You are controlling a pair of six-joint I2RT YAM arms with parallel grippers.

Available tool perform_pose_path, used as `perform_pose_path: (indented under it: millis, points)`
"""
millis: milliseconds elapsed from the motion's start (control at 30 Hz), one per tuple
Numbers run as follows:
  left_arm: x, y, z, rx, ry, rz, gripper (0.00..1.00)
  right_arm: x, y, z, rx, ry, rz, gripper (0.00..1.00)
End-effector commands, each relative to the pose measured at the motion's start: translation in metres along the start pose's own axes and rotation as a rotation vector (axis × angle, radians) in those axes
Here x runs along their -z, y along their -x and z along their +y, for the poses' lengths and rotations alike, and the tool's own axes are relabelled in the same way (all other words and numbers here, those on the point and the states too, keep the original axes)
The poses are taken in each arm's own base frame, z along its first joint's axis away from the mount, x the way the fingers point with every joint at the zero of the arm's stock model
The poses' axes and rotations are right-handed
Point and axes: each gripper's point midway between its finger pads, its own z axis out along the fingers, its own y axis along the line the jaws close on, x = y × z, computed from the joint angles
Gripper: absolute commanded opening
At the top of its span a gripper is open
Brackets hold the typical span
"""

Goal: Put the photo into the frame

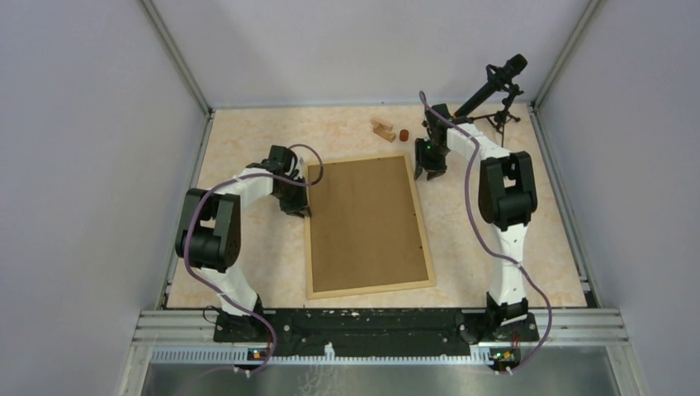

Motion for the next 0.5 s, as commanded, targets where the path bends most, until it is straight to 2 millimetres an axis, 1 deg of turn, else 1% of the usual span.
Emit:
perform_pose_path:
  millis: [0,67,100,133,267,300,400,467]
  points:
    - [-0.007,-0.002,0.016,-0.009,0.066,0.010,0.00,0.008,0.004,0.013,0.028,0.042,-0.011,0.43]
    - [-0.007,-0.003,0.016,-0.009,0.065,0.010,0.00,0.009,0.002,0.021,0.035,0.089,-0.013,0.43]
    - [-0.007,-0.002,0.015,-0.009,0.063,0.010,0.00,0.014,0.002,0.030,0.036,0.143,-0.022,0.43]
    - [-0.007,-0.003,0.015,-0.009,0.062,0.011,0.00,0.018,0.003,0.035,0.031,0.173,-0.034,0.43]
    - [-0.007,-0.003,0.015,-0.009,0.062,0.012,0.00,0.035,0.013,0.035,0.005,0.172,-0.087,0.46]
    - [-0.007,-0.003,0.015,-0.010,0.061,0.010,0.00,0.037,0.014,0.036,0.000,0.180,-0.092,0.47]
    - [-0.006,-0.003,0.015,-0.009,0.060,0.008,0.00,0.037,0.012,0.035,0.002,0.178,-0.084,0.47]
    - [-0.006,-0.002,0.014,-0.008,0.057,0.008,0.00,0.034,0.010,0.036,0.006,0.184,-0.079,0.48]
